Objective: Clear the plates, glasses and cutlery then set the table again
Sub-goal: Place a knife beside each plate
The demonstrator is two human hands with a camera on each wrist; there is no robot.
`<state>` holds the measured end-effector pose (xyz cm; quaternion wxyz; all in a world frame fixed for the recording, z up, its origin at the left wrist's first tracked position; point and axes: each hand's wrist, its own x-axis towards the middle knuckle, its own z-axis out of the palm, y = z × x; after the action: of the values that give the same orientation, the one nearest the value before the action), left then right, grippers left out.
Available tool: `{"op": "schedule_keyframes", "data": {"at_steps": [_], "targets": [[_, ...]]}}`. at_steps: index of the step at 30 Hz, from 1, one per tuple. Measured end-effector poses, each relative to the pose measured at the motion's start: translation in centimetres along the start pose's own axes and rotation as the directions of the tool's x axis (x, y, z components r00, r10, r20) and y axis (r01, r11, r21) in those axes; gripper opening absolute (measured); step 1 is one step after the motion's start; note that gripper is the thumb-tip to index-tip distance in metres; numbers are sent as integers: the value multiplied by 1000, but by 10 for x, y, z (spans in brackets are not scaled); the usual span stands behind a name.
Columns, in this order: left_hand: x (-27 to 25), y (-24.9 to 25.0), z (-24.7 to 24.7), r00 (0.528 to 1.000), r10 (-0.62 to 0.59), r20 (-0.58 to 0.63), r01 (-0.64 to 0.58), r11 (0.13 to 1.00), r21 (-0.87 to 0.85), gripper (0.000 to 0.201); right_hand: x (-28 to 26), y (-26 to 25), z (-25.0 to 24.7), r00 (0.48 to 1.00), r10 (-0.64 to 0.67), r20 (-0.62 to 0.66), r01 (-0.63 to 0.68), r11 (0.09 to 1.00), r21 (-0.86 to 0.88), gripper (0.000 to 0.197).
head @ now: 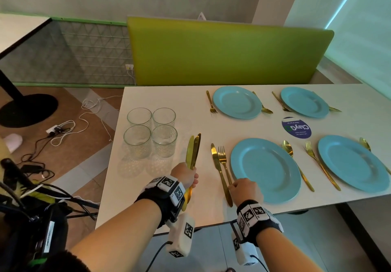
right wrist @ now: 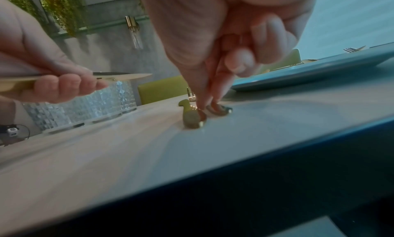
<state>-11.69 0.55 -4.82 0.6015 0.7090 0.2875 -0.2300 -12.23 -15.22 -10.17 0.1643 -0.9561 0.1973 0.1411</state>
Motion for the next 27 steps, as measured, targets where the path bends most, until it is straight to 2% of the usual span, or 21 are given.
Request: {"op": "schedule_keyframes", "data": {"at_steps": [10, 14, 24, 27], "targets": [[1, -2, -2, 999, 27, -36, -27, 1000, 17, 30, 4, 9, -2, 999, 35, 30, -37, 996, 81, 21], [2, -5, 0, 998, 51, -41, -48, 997, 54, 14, 4, 13, -2, 999, 33, 37, -36, 996, 84, 22], [2, -5, 5, 999, 41, -34, -40, 999, 36, 26, 1, 8, -5, 998, -55, 30, 51, 991, 121, 15], [3, -6, 6, 998, 54, -37, -52, 997, 55, 16, -2, 5, -4, 997, -61, 46, 57, 994, 89, 13]]}}
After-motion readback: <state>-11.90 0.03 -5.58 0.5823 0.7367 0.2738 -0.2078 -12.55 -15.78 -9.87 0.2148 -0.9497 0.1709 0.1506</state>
